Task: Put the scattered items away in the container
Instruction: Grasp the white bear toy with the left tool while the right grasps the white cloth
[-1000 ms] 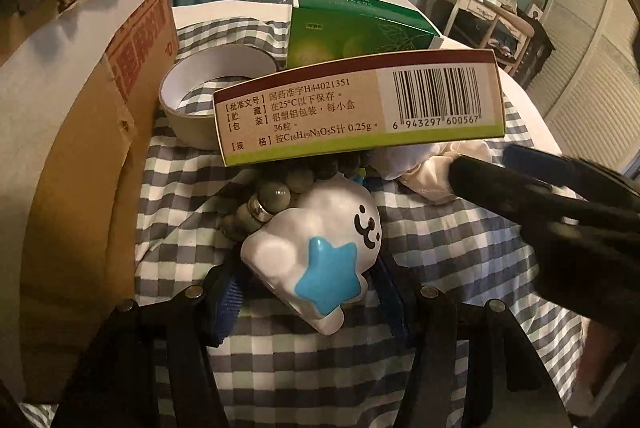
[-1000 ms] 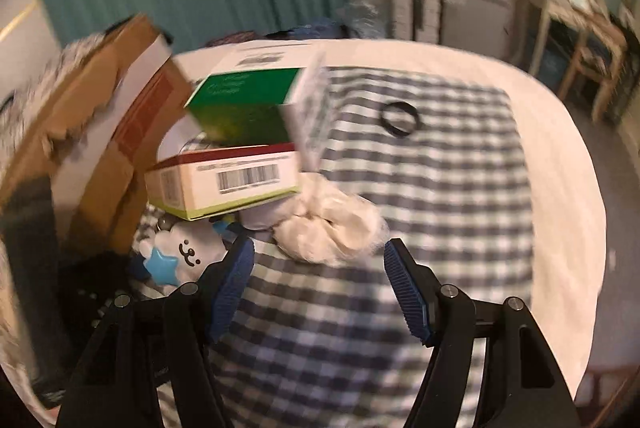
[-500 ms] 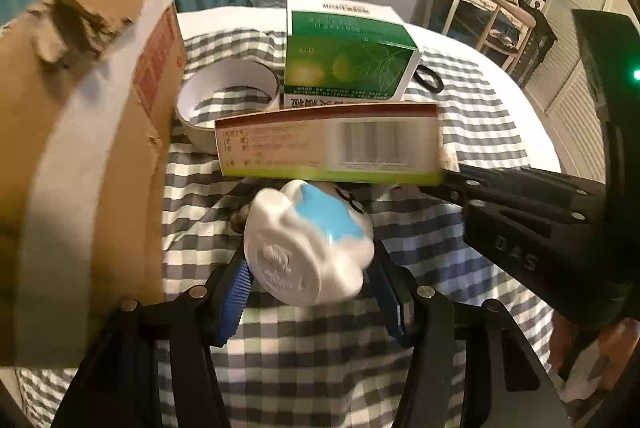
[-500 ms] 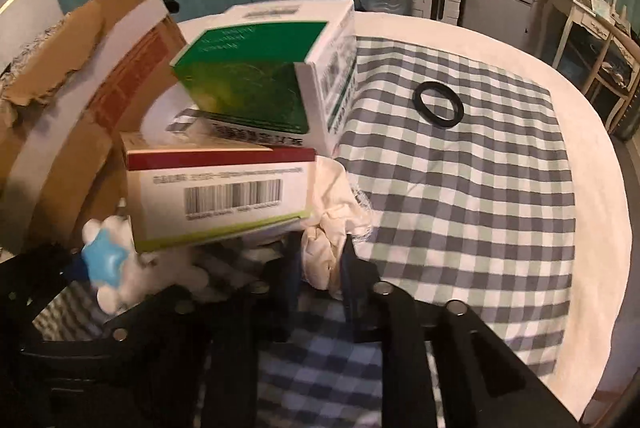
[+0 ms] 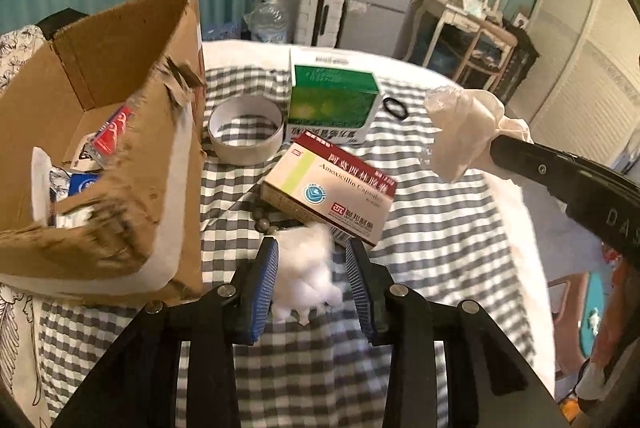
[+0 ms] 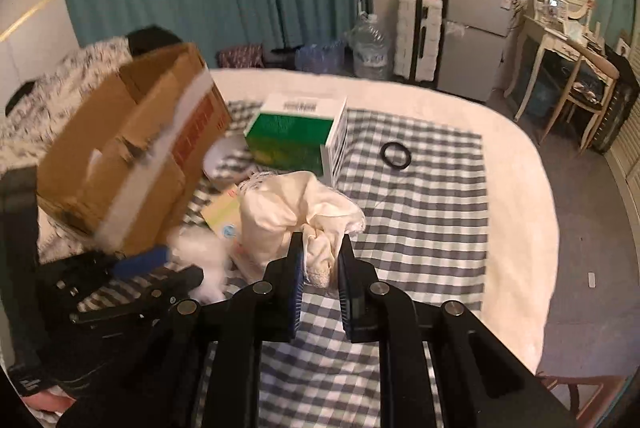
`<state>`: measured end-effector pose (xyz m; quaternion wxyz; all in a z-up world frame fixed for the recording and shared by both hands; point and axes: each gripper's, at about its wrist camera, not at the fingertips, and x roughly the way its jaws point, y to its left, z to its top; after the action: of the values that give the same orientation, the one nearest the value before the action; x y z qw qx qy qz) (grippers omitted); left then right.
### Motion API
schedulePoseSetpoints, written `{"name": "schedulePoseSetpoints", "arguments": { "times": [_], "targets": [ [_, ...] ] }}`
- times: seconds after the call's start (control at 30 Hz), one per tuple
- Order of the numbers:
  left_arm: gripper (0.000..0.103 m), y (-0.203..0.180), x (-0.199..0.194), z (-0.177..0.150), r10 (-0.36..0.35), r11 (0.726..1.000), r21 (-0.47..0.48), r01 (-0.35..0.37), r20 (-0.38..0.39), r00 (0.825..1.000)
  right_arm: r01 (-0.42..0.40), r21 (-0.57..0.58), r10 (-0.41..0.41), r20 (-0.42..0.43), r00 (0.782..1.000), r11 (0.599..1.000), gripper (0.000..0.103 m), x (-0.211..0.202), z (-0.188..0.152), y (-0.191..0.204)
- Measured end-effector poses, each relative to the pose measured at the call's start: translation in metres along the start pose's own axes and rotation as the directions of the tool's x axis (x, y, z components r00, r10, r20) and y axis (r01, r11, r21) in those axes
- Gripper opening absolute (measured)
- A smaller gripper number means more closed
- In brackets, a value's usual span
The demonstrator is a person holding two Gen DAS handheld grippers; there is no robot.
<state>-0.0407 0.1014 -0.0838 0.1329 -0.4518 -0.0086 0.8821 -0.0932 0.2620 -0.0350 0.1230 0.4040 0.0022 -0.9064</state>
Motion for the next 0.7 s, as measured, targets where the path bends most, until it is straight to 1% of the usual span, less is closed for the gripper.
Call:
{"name": "schedulePoseSetpoints", "arguments": {
  "times": [0.07, 0.1, 0.17, 0.23, 0.27, 0.3, 0.37, 0.47, 0.53, 0.57, 0.6, 0.67, 0.7],
  "targets": [
    [0.038, -0.002, -0.003, -0.002, -0.023, 0.999, 0.021, 0.024, -0.005, 1.0, -0.003, 0.025, 0.003, 0.011, 1.0, 1.0, 0.015, -0.013, 0.005, -0.001],
    [0.043, -0.003, -0.004, -0.005, -0.026, 0.999, 0.033, 0.026, -0.001, 1.0, 0.004, 0.031, -0.005, 0.019, 1.0, 1.0, 0.015, -0.016, 0.007, 0.0],
    [0.043, -0.005, -0.003, -0.012, -0.035, 0.998, 0.048, 0.034, 0.003, 0.999, 0.007, 0.038, -0.008, 0.03, 1.0, 0.999, 0.015, -0.027, 0.008, 0.001],
    [0.046, -0.006, 0.003, -0.02, -0.039, 0.997, 0.068, 0.04, -0.018, 0.999, 0.006, 0.043, -0.008, 0.049, 0.999, 0.999, 0.015, -0.037, 0.007, 0.004],
    [0.057, -0.007, 0.009, -0.023, -0.029, 0.996, 0.079, 0.031, -0.034, 0.999, 0.003, 0.045, -0.005, 0.055, 0.998, 0.999, 0.015, -0.041, 0.007, 0.004],
    [0.073, -0.005, 0.014, -0.025, -0.011, 0.997, 0.082, 0.015, -0.044, 0.999, 0.004, 0.047, -0.007, 0.063, 0.998, 0.999, 0.015, -0.044, 0.007, 0.005],
    [0.081, 0.002, 0.021, -0.029, 0.041, 0.997, 0.068, -0.038, -0.044, 0.998, -0.001, 0.046, -0.002, 0.068, 0.998, 0.999, 0.015, -0.046, 0.007, 0.006],
    [0.081, 0.016, 0.037, -0.032, 0.102, 0.995, 0.02, -0.101, -0.048, 0.994, -0.012, 0.05, 0.008, 0.07, 0.998, 0.999, 0.015, -0.044, 0.008, 0.005],
    [0.081, 0.025, 0.051, -0.03, 0.081, 0.996, -0.024, -0.083, -0.064, 0.995, -0.023, 0.055, 0.019, 0.066, 0.998, 0.998, 0.015, -0.039, 0.008, 0.003],
    [0.081, 0.027, 0.057, -0.029, 0.099, 0.994, -0.03, -0.101, -0.056, 0.994, -0.026, 0.055, 0.022, 0.064, 0.998, 0.998, 0.015, -0.037, 0.007, 0.002],
    [0.081, 0.025, 0.059, -0.028, 0.106, 0.994, -0.02, -0.107, -0.035, 0.994, -0.031, 0.055, 0.027, 0.061, 0.998, 0.998, 0.015, -0.034, 0.007, 0.001],
    [0.081, 0.02, 0.064, -0.028, 0.104, 0.995, -0.01, -0.104, -0.039, 0.994, -0.038, 0.056, 0.035, 0.056, 0.998, 0.998, 0.015, -0.029, 0.006, -0.002],
    [0.075, 0.018, 0.068, -0.027, 0.077, 0.997, -0.008, -0.077, -0.057, 0.995, -0.042, 0.057, 0.039, 0.053, 0.998, 0.997, 0.015, -0.027, 0.005, -0.003]
  ]
}}
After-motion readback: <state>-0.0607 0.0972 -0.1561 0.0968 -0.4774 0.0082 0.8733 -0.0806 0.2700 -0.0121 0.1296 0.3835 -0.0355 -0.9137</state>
